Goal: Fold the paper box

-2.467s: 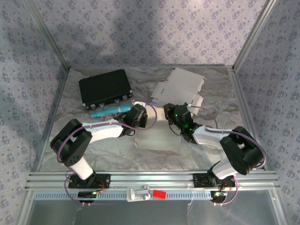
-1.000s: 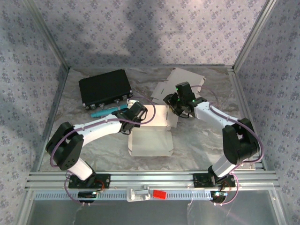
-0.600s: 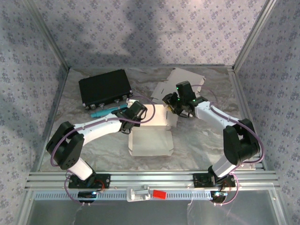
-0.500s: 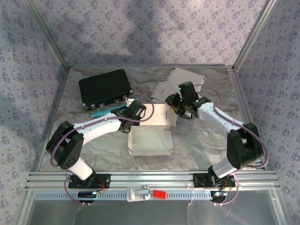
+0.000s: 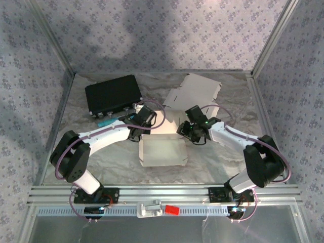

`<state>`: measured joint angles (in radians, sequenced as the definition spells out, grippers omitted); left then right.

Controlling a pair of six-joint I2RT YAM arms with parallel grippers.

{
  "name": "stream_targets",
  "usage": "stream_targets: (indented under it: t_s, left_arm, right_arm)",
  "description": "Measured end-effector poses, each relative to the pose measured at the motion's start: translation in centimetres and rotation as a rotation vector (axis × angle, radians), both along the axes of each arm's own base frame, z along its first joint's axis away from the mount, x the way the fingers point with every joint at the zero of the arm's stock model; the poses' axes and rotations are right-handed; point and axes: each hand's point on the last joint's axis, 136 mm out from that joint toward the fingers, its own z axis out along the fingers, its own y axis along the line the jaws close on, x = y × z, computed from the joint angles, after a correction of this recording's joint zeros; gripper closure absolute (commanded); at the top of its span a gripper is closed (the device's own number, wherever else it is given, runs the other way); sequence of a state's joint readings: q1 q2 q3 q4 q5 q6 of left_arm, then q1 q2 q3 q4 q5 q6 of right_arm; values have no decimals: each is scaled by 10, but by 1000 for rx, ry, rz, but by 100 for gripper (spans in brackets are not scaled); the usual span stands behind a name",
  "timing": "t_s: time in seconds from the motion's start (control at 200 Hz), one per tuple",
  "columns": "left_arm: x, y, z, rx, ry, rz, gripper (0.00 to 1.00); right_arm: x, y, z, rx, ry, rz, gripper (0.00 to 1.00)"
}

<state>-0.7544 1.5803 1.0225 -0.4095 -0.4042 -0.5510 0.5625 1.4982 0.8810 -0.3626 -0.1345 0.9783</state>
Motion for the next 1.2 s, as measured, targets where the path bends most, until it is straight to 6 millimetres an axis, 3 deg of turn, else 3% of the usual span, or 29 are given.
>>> stream_targets:
  t_s: [0.33,0.52,0.635,0.765,0.869,0.919,0.989,1.094,1.199]
  left_arm:
    - [-1,0,-1,-7,11,-3,100]
    - [2,2,-1,-28,30,-2,100]
    - [8,1,3,-68,48,-19,100]
    - [18,1,6,-151,81,-49,100]
    - [30,3,16,-272,119,-76,100]
    - [40,2,26,-336,125,-98,100]
    - [57,-3,42,-429,118,-135,100]
    - [75,-16,57,-557,121,-205,100]
    - [85,-25,60,-649,155,-261,100]
  right_arm:
    - [12,5,-41,-57,36,57,60]
    - [22,15,-32,-30,2,81,65]
    - [26,18,-9,2,-59,104,66]
    - [44,4,49,45,-191,106,64]
    - [61,-32,109,92,-352,67,60]
    - [69,-60,142,123,-445,15,60]
    - [78,-95,173,147,-542,-52,63]
    - [95,-124,183,173,-578,-90,63]
    - [110,-125,157,218,-512,-50,63]
